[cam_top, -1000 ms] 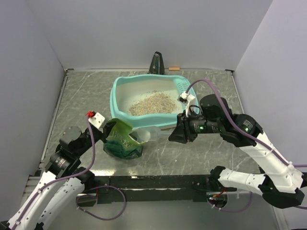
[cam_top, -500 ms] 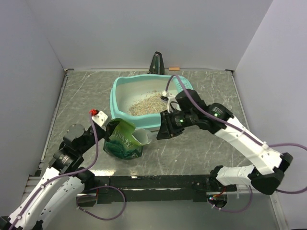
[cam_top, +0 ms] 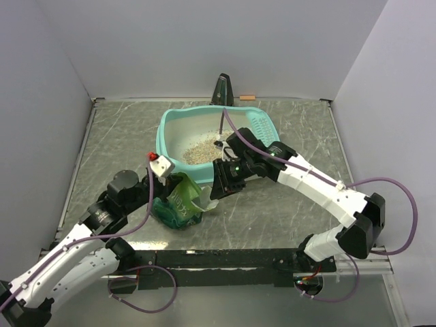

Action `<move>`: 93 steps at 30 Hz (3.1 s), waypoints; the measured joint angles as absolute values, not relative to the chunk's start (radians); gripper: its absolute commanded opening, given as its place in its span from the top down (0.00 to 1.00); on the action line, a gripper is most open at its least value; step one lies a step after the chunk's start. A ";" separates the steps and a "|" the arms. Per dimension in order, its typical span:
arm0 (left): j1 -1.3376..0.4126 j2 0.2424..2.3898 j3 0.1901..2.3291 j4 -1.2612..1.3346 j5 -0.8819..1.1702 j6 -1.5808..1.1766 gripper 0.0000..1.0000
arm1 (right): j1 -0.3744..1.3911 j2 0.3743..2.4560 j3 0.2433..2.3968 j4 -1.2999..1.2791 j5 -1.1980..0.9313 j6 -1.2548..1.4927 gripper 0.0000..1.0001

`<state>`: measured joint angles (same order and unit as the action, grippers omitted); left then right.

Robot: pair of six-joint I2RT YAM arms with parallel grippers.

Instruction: Fill the litter box with clean litter

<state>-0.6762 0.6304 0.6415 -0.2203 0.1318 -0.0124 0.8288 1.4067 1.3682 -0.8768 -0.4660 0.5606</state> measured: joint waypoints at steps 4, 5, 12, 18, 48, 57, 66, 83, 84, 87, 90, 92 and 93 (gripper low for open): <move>-0.728 0.631 0.645 -0.260 0.097 -0.020 0.99 | 0.829 1.436 1.368 -0.876 -0.478 0.572 1.00; -0.738 0.625 0.645 -0.270 0.088 -0.021 0.99 | 0.829 1.441 1.368 -0.876 -0.482 0.576 1.00; -0.783 0.603 0.645 -0.303 0.060 -0.024 0.99 | 0.829 1.470 1.301 -0.788 -0.518 0.616 1.00; -0.785 0.612 0.645 -0.305 0.052 -0.031 0.99 | 0.828 1.486 1.185 -0.596 -0.577 0.694 1.00; -0.789 0.573 0.632 -0.300 0.028 -0.046 0.99 | 0.824 1.082 0.448 0.329 -0.627 1.127 1.00; -0.790 0.573 0.632 -0.297 0.028 -0.045 0.99 | 0.815 0.799 0.316 0.306 -0.540 1.174 1.00; -0.790 0.572 0.627 -0.290 0.028 -0.046 0.99 | 0.813 0.598 0.182 0.314 -0.477 1.234 1.00; -0.790 0.571 0.627 -0.289 0.020 -0.046 0.99 | 0.813 0.310 0.103 0.231 -0.426 1.293 1.00; -0.790 0.571 0.627 -0.289 0.020 -0.046 0.99 | 0.813 0.298 0.104 0.219 -0.425 1.293 1.00; -0.790 0.571 0.627 -0.289 0.020 -0.046 0.99 | 0.813 0.263 0.104 0.183 -0.418 1.293 1.00; -0.790 0.571 0.627 -0.289 0.020 -0.046 0.99 | 0.813 0.220 0.112 0.125 -0.410 1.289 1.00; -0.790 0.571 0.627 -0.289 0.018 -0.046 0.99 | 0.813 0.186 0.122 0.077 -0.400 1.283 1.00; -0.790 0.571 0.627 -0.289 0.017 -0.046 0.99 | 0.813 0.165 0.128 0.048 -0.395 1.281 1.00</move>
<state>-0.7898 0.5713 0.6266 -0.2890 0.0174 -0.0456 0.8135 0.1650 0.1284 0.0483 -0.3954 1.2812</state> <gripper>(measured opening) 0.022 0.340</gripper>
